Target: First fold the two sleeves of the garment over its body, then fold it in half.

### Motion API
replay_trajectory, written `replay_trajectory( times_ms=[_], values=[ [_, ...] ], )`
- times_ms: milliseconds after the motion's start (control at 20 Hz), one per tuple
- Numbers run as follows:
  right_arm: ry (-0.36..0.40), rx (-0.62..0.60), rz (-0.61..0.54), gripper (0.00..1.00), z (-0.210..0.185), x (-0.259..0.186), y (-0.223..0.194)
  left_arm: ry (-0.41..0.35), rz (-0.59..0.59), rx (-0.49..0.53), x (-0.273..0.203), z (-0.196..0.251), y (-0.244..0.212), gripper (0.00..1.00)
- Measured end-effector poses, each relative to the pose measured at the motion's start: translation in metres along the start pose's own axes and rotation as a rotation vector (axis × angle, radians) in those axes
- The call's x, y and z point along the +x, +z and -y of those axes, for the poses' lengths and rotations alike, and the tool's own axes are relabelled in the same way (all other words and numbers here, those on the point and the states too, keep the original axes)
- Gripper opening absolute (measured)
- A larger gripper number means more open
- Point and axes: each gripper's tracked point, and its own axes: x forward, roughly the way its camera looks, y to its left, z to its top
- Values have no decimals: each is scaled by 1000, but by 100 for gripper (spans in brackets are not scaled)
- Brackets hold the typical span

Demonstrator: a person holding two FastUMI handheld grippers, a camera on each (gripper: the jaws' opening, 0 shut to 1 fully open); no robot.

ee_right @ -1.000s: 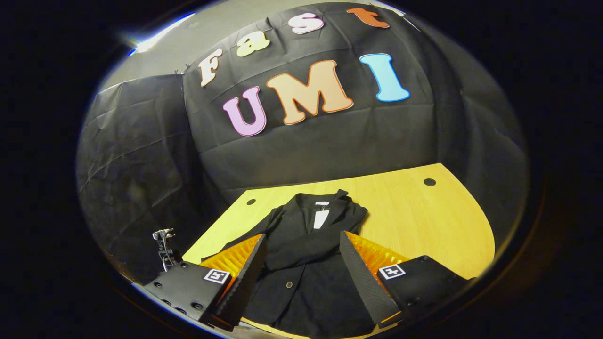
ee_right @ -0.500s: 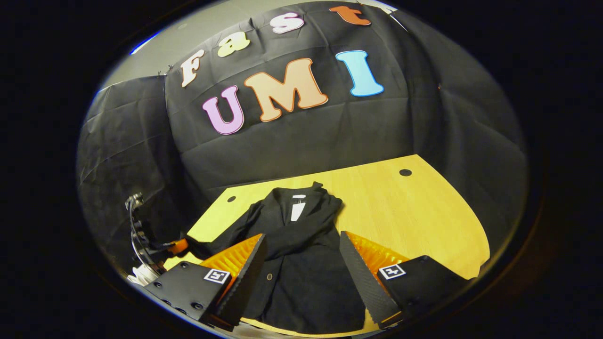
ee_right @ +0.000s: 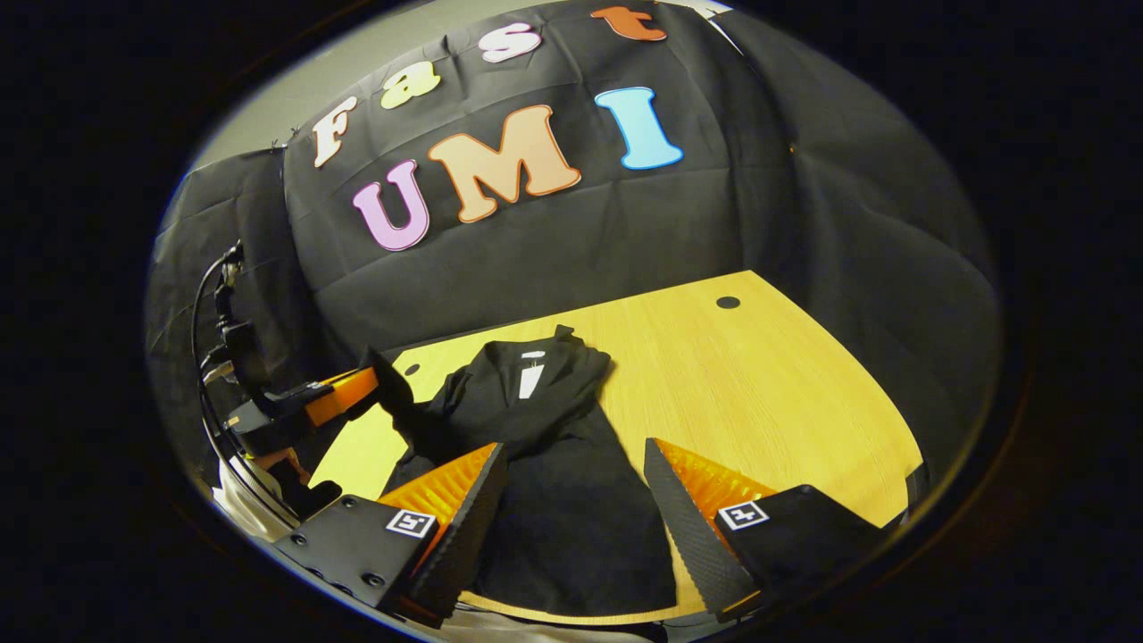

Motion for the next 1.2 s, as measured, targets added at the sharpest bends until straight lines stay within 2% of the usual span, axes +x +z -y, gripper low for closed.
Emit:
replay_trajectory(
  times_ms=[150, 300, 600, 700, 750, 800, 900, 950, 1000, 1050, 1100, 1200],
  values=[
    [-27, 24, -28, 98, 11, -2, -17, -126, 4, 98, 7, 64, 0, 0],
    [-48, 47, -48, 98, 18, -7, -32, -218, -38, 122, 10, 111, -20, 0],
    [-102, 84, -75, 98, 37, -19, -54, -322, -151, 123, 14, 149, -63, 1],
    [-116, 98, -78, 98, 44, -22, -57, -366, -169, 103, 11, 159, -70, 7],
    [-120, 103, -78, 99, 46, -22, -56, -391, -172, 89, 9, 168, -70, 21],
    [-120, 105, -80, 99, 47, -22, -58, -399, -170, 82, 6, 171, -70, 20],
    [-120, 98, -85, 98, 49, -21, -59, -413, -160, 82, 3, 178, -67, 53],
    [-119, 92, -91, 98, 50, -20, -61, -418, -156, 87, 1, 181, -66, 84],
    [-117, 82, -101, 98, 50, -19, -64, -420, -141, 89, -3, 181, -62, 82],
    [-115, 70, -111, 98, 49, -17, -67, -417, -121, 88, -7, 180, -56, 86],
    [-113, 54, -123, 98, 49, -16, -71, -406, -98, 85, -9, 175, -49, 86],
    [-114, 12, -154, 99, 49, -12, -81, -352, -66, 79, -15, 155, -41, 87]
  ],
)
